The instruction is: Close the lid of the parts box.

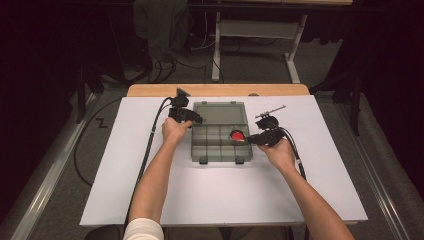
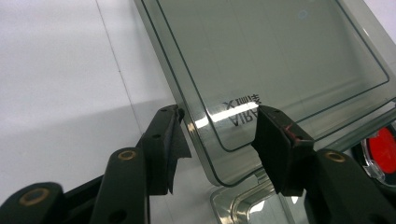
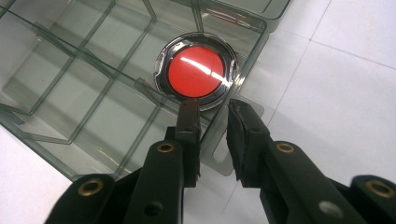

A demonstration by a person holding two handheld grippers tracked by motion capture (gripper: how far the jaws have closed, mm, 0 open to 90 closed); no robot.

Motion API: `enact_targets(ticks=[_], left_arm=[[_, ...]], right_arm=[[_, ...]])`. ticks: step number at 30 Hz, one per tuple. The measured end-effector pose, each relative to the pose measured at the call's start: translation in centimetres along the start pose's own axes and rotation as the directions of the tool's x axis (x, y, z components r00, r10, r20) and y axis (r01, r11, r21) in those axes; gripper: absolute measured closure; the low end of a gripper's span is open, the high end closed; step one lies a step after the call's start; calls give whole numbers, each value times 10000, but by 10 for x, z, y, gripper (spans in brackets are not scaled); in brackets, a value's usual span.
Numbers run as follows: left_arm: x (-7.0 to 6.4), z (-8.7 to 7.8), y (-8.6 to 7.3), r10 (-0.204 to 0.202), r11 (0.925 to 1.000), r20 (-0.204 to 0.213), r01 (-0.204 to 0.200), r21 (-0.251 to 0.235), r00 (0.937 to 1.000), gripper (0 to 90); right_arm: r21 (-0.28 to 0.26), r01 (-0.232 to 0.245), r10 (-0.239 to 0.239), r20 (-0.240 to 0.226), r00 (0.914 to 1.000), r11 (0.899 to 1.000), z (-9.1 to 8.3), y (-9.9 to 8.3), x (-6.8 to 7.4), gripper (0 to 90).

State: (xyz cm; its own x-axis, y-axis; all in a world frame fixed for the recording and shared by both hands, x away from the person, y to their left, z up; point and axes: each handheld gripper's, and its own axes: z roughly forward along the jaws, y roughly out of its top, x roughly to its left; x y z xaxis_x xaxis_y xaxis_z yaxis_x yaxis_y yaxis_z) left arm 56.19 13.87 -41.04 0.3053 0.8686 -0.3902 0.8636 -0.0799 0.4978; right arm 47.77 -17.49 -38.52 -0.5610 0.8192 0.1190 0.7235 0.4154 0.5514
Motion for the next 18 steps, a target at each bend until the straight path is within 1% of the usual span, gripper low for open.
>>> enact_targets(ticks=[6,10,11,12,13,14,15,16,18], left_arm=[[1,3,-1,-78,9999,112,79,-104,9999,471],[2,3,-1,-151,9998,216,152,-87,9997,471],[0,1,-1,-498,9987,162,496,107,9986,472],[2,3,-1,-246,9996,299,250,-116,9993,473],[3,4,-1,-274,9996,424,279,-104,9987,475],[4,4,-1,-278,9995,393,283,-121,9988,475],[1,3,-1,-653,9978,340,649,111,9973,474],[3,4,0,-309,9994,432,314,-115,9986,474],[2,3,0,-250,9996,364,255,-146,9990,479]], right_arm=[[9,14,-14,11,10000,10000,0,0,0,769],[41,-35,35,-34,10000,10000,0,0,0,769],[46,-35,36,-16,10000,10000,0,0,0,769],[53,-37,37,-9,10000,10000,0,1,0,769],[54,-41,41,-3,10000,10000,0,1,0,769],[59,-42,42,1,10000,10000,0,1,0,769],[62,-39,39,3,10000,10000,0,1,0,769],[53,-47,47,-6,10000,10000,0,0,0,769],[65,-41,41,10,10000,10000,0,1,1,769]])
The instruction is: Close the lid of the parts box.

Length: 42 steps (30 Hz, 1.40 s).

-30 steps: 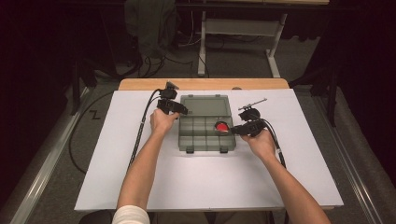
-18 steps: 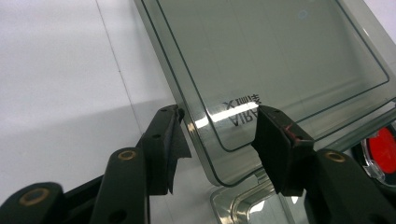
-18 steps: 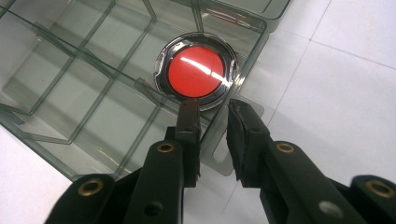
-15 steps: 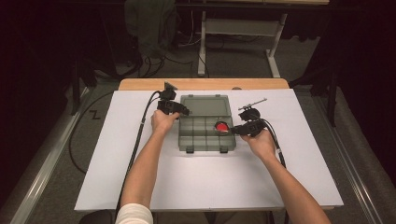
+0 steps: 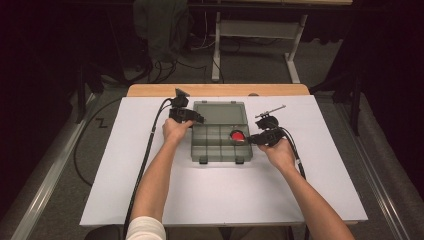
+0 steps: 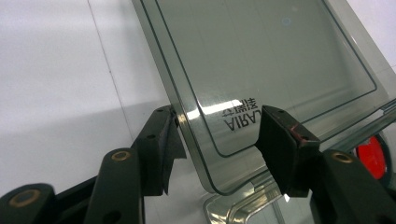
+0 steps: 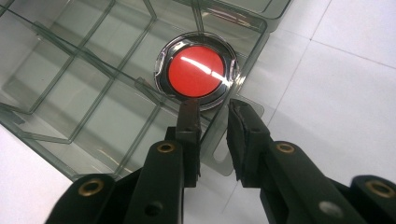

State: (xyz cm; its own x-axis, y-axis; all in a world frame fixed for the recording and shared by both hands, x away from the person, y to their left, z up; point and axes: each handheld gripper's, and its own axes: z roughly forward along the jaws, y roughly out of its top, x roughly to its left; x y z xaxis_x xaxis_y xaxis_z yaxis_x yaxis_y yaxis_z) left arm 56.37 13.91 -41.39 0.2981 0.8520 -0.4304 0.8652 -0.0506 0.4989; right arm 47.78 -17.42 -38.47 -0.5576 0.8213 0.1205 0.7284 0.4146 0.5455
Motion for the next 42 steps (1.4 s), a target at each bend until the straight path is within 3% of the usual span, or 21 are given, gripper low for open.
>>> enact_targets(ticks=[16,42], left_arm=[[-8,-16,2,542,9969,-189,-552,-554,9983,576],[-18,-32,2,1167,9877,-370,-1199,-1004,9925,604]], right_arm=[[297,-206,207,-44,9998,9993,-1,3,-2,778],[671,-200,193,120,9997,9975,-1,8,1,782]])
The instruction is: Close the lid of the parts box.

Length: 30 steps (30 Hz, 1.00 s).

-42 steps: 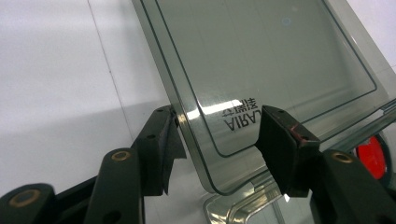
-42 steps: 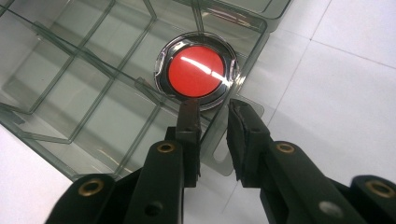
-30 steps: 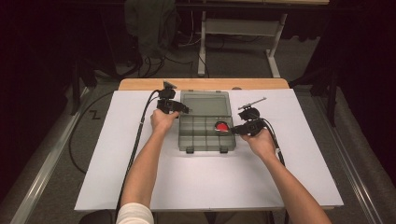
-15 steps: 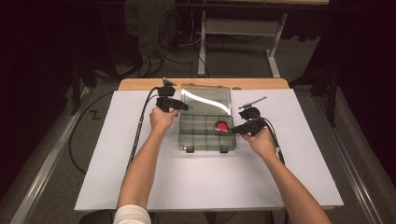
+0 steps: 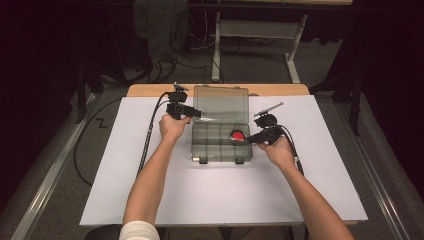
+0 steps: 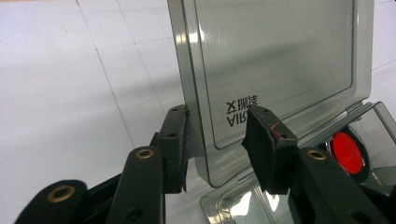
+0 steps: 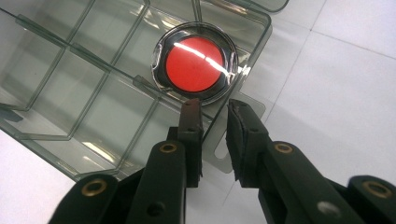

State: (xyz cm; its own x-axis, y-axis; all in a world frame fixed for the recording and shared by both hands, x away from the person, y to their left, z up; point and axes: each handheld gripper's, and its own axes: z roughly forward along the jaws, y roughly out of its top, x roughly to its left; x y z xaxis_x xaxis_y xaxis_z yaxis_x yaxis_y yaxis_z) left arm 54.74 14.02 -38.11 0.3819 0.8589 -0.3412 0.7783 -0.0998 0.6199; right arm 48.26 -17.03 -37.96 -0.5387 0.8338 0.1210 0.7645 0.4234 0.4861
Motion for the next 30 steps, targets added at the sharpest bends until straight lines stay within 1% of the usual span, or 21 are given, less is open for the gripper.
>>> enact_targets(ticks=[1,8,16,23,30], left_arm=[[0,-1,0,90,10000,1,-90,5,10000,605],[-3,-5,0,271,9996,-61,-272,-44,9996,609],[-7,-9,-1,616,9981,-210,-615,23,9979,618],[-11,-12,-2,924,9957,-382,-922,59,9950,629],[-15,-15,-3,1255,9920,-543,-1247,177,9906,637]], right_arm=[[18,-10,10,10,10000,10000,0,0,0,782],[32,5,-5,40,10000,10000,0,1,1,783],[59,65,-66,146,9999,10000,0,1,3,782],[67,83,-84,192,9998,9999,0,1,3,782],[52,68,-69,217,9997,10000,0,1,4,782]])
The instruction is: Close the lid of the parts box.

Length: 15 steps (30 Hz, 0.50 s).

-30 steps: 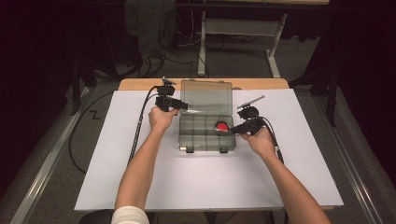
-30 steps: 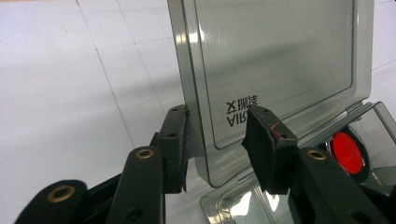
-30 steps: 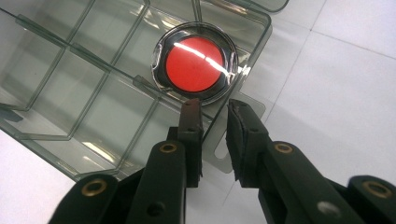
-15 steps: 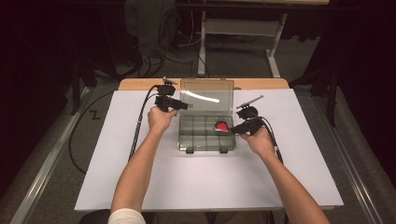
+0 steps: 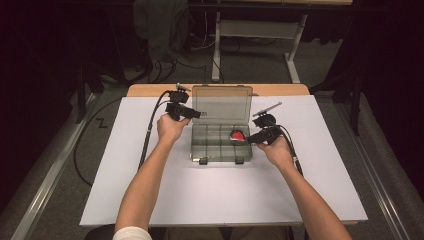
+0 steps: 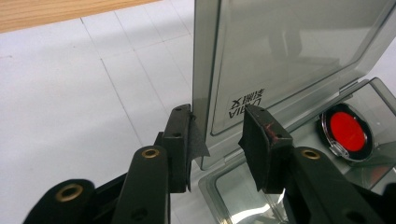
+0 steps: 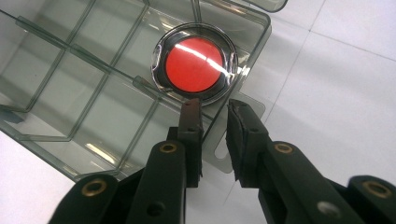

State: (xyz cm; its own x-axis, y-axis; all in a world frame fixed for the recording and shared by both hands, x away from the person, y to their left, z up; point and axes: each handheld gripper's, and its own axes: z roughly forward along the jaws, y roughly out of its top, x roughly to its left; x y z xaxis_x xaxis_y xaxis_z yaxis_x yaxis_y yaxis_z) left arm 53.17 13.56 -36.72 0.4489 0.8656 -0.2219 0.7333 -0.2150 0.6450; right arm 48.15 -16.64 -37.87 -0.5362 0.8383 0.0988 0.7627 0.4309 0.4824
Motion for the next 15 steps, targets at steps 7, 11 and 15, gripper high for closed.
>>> enact_targets(ticks=[7,11,15], left_arm=[[-3,-3,-1,296,9995,-103,-295,102,9995,651],[-5,-6,-2,407,9990,-136,-404,166,9991,656],[-7,-8,-2,565,9982,-190,-561,221,9982,657]], right_arm=[[17,-19,19,34,10000,10000,0,0,1,782],[8,-22,22,57,10000,10000,0,0,1,782],[-55,-37,37,45,10000,10000,0,0,1,782]])
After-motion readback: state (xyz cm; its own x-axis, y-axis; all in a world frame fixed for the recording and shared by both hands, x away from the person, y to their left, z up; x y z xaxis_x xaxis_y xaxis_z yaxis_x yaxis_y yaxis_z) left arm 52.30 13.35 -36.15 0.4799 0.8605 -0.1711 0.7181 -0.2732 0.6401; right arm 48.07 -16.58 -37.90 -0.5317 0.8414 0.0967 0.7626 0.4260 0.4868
